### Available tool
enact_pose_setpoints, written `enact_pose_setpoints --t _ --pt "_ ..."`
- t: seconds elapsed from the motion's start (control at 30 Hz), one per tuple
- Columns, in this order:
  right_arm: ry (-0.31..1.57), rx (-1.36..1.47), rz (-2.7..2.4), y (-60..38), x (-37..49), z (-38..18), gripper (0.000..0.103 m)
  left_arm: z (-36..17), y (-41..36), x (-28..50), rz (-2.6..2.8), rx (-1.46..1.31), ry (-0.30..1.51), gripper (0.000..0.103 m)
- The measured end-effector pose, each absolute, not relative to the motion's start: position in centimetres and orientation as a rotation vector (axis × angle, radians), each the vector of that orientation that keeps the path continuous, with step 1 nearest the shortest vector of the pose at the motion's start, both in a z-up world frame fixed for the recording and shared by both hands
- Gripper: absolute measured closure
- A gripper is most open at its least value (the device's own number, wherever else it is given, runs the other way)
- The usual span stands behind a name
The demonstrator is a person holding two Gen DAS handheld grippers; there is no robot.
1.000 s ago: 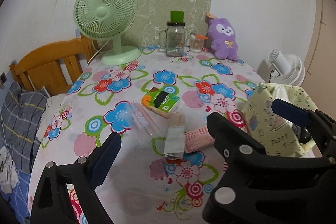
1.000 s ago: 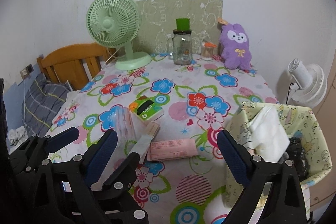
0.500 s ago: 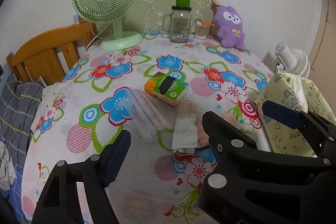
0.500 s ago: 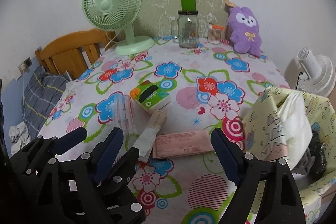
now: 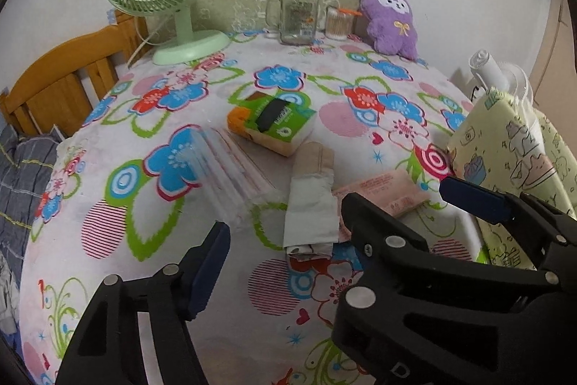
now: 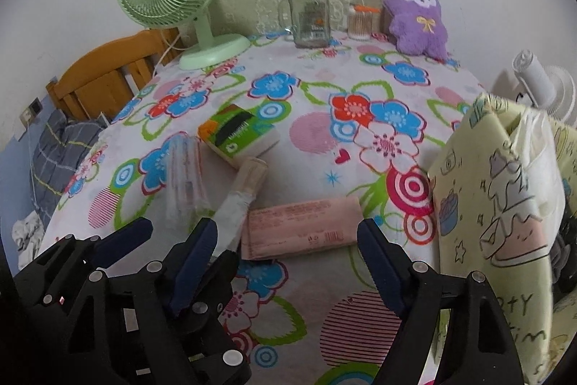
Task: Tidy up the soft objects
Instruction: 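Move both tools toward the white wrapped pad and pink paper packet, then grasp the white wrapped pad with the left tool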
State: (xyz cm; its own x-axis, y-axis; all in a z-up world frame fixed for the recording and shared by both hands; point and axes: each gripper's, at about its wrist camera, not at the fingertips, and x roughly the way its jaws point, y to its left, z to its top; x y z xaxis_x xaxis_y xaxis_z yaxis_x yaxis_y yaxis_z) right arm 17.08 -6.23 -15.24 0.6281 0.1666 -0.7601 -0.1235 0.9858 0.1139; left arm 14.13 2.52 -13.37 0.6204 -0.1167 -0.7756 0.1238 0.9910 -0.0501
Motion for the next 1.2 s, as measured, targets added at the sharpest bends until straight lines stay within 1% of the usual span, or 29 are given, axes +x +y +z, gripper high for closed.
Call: enact_pose_setpoints --t 0.13,0.27,0.3,0.37,0.43,0.5,0.53,0.57,0.73,1.2 --pt "0.9 0.068 0.164 -6.6 17.3 -16.1 0.02 -14.0 2.3 14.5 -0.167 0.003 0.897 0.033" --pt "0.907 0.065 0.159 -6.7 17.5 -16.5 0.02 -14.5 2.2 14.8 -0.187 -0.004 0.904 0.043" --pt "0.909 0.066 0.157 -6.7 17.6 -16.6 0.02 -14.6 2.2 14.9 -0.195 -0.009 0.908 0.044" --pt "0.917 0.071 0.156 -6.9 17.7 -16.8 0.02 -14.8 2.2 15.1 -0.198 -0.015 0.919 0.058" --pt "0.918 0.07 0.157 -6.9 17.8 -16.9 0.02 -14.9 2.1 15.1 -0.2 -0.013 0.917 0.059" --pt "0.917 0.066 0.159 -6.8 17.9 -17.0 0.02 -14.9 2.1 15.1 -0.201 -0.011 0.917 0.065" --pt "0.915 0.061 0.157 -6.8 17.9 -16.9 0.02 -14.9 2.1 15.1 -0.192 -0.005 0.915 0.072" --pt "0.913 0.053 0.155 -6.7 17.9 -16.9 0.02 -15.0 2.2 15.1 -0.185 -0.001 0.914 0.074" --pt "0.895 0.0 0.18 -6.2 18.1 -16.6 0.02 -15.0 2.5 15.2 -0.187 -0.013 0.915 0.076" --pt "0.892 -0.084 0.243 -4.9 20.7 -17.5 0.02 -15.1 3.0 15.5 -0.144 0.017 0.92 0.077"
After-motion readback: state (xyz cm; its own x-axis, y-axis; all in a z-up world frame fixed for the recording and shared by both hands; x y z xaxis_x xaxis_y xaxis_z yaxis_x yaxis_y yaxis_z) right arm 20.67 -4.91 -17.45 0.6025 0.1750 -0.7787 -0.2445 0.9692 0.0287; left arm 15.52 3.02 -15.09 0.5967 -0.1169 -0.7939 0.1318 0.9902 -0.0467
